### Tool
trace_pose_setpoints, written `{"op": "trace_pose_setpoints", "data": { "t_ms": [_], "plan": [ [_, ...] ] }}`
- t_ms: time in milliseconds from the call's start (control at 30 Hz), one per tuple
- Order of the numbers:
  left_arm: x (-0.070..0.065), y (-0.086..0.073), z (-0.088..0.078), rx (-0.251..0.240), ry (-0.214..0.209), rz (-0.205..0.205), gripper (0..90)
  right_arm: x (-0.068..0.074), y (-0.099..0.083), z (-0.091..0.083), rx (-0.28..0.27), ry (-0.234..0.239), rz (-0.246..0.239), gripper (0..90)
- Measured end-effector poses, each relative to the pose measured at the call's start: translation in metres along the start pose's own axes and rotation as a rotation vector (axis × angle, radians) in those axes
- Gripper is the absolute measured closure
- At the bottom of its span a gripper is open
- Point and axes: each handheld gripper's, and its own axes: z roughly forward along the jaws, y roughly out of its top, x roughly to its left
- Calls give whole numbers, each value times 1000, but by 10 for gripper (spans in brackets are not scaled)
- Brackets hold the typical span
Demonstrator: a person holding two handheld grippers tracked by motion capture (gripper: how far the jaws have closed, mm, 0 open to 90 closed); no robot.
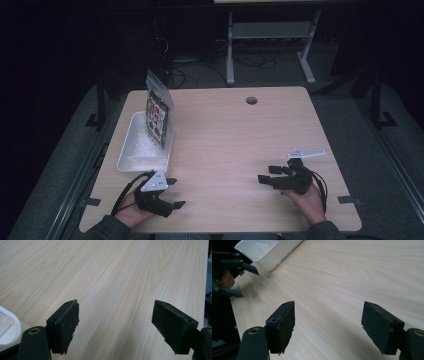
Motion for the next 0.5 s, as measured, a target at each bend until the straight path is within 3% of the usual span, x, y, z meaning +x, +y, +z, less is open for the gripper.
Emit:
{"op": "trace_pose_setpoints", "data": {
  "t_ms": [267,500],
  "plan": [
    [-1,0,-1,3,0,11,213,6,-15,0,25,0,-14,252],
    [-1,0,-2,-5,-2,16,213,11,-18,-1,7,12,-12,252]
  ]
}}
